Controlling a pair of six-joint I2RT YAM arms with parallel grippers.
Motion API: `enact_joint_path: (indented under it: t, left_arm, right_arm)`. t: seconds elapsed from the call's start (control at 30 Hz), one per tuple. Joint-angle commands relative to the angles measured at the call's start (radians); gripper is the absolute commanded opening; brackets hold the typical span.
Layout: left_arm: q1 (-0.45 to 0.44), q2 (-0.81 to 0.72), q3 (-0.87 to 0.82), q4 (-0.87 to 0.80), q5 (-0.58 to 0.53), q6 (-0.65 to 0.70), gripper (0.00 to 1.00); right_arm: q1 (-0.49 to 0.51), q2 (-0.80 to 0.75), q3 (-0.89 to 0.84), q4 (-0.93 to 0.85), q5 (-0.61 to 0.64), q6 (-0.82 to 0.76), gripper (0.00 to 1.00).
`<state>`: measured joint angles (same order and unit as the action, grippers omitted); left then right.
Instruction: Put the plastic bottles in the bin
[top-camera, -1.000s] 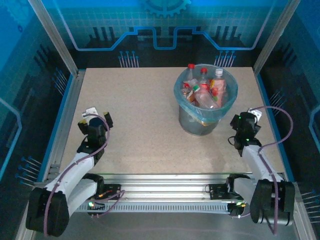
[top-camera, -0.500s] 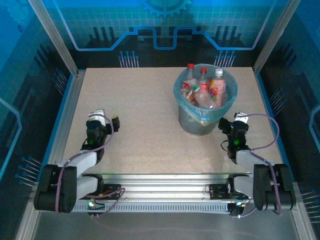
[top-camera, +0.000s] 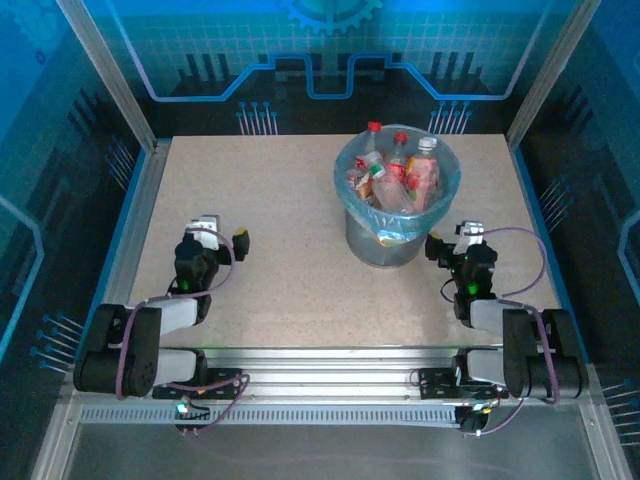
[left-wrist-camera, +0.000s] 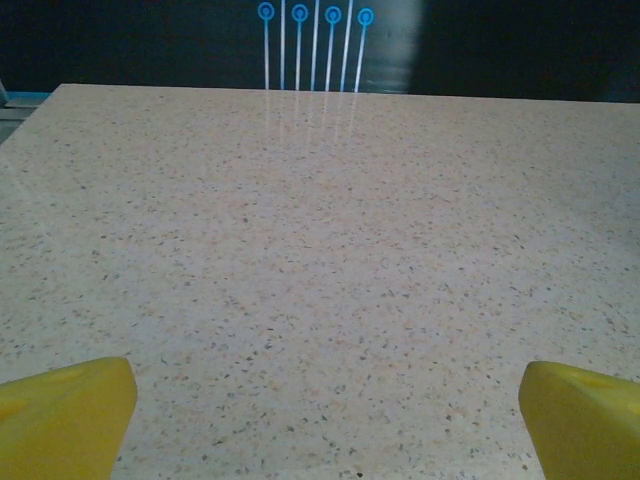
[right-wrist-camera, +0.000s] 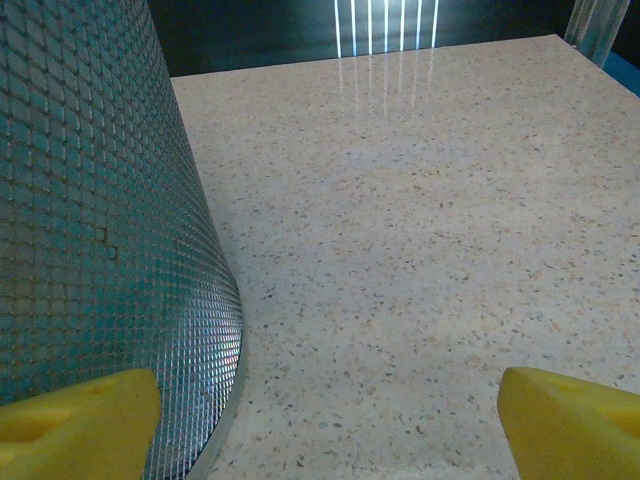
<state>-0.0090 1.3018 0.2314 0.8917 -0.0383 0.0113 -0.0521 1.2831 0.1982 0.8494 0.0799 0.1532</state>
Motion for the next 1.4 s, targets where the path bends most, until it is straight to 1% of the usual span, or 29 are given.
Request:
enact_joint_path:
  t: [0.0, 0.13, 0.23, 0.27, 0.3, 0.33, 0.37, 0.4, 0.43, 0.47, 0.5, 0.53, 0.6, 0.63, 0.67, 0.73, 1.03, 1.1, 1.23, 1.37]
  left_arm:
    - [0.011, 0.031, 0.01, 0.075, 0.058, 0.023, 0.99]
    - [0.011, 0.165, -0.007, 0.254, 0.111, 0.034, 0.99]
    - [0.01, 0.283, -0.005, 0.378, 0.094, 0.033, 0.99]
    - [0.011, 0.271, 0.002, 0.346, 0.078, 0.026, 0.99]
    - [0.011, 0.248, 0.023, 0.269, 0.053, 0.017, 0.99]
    - [0.011, 0.246, 0.046, 0.226, 0.028, 0.007, 0.99]
    - [0.011, 0.256, 0.072, 0.198, 0.005, 0.0, 0.99]
    - [0.01, 0.251, 0.104, 0.128, -0.024, -0.011, 0.99]
    - [0.01, 0.246, 0.135, 0.06, -0.055, -0.023, 0.99]
    - [0.009, 0.248, 0.141, 0.044, -0.072, -0.021, 0.99]
    - [0.009, 0.251, 0.136, 0.063, -0.057, -0.02, 0.99]
    - [0.009, 0.249, 0.144, 0.044, -0.063, -0.022, 0.99]
    - [0.009, 0.251, 0.141, 0.052, -0.063, -0.021, 0.99]
    - [0.009, 0.248, 0.142, 0.047, -0.062, -0.022, 0.99]
    - [0.009, 0.251, 0.14, 0.053, -0.063, -0.02, 0.99]
    - [0.009, 0.252, 0.143, 0.051, -0.062, -0.019, 0.99]
    - [0.009, 0.251, 0.148, 0.039, -0.039, -0.011, 0.99]
    - [0.009, 0.251, 0.149, 0.037, -0.039, -0.011, 0.99]
    - [0.009, 0.251, 0.15, 0.035, -0.037, -0.011, 0.99]
    - [0.009, 0.251, 0.151, 0.033, -0.038, -0.011, 0.99]
  right_arm:
    - [-0.014, 0.039, 0.033, 0.1, -0.071, -0.024, 0.89]
    - [-0.015, 0.1, 0.068, 0.103, -0.117, -0.038, 0.9]
    - [-0.013, 0.104, 0.069, 0.103, -0.128, -0.048, 0.91]
    - [-0.011, 0.111, 0.062, 0.123, -0.135, -0.052, 0.92]
    - [-0.006, 0.127, 0.056, 0.146, -0.135, -0.059, 0.92]
    - [0.0, 0.146, 0.055, 0.171, -0.133, -0.062, 0.93]
    - [0.001, 0.185, 0.056, 0.197, -0.132, -0.064, 0.94]
    - [0.002, 0.217, 0.064, 0.231, -0.134, -0.064, 0.95]
    - [0.005, 0.203, 0.08, 0.162, -0.136, -0.067, 0.95]
    - [0.018, 0.185, 0.105, 0.099, -0.112, -0.075, 0.95]
    - [0.029, 0.205, 0.117, 0.111, -0.096, -0.081, 0.96]
    - [0.041, 0.201, 0.135, 0.066, -0.074, -0.085, 0.97]
    - [0.099, 0.215, 0.197, -0.038, 0.057, -0.108, 1.0]
    - [0.129, 0.218, 0.216, -0.065, 0.106, -0.126, 1.0]
    - [0.132, 0.223, 0.213, -0.049, 0.115, -0.13, 1.0]
    - [0.118, 0.219, 0.21, -0.05, 0.095, -0.122, 1.0]
    - [0.124, 0.219, 0.218, -0.064, 0.087, -0.133, 1.0]
    - [0.124, 0.221, 0.222, -0.071, 0.07, -0.14, 1.0]
    - [0.111, 0.221, 0.239, -0.102, -0.015, -0.157, 1.0]
    - [0.112, 0.221, 0.239, -0.102, -0.016, -0.158, 1.0]
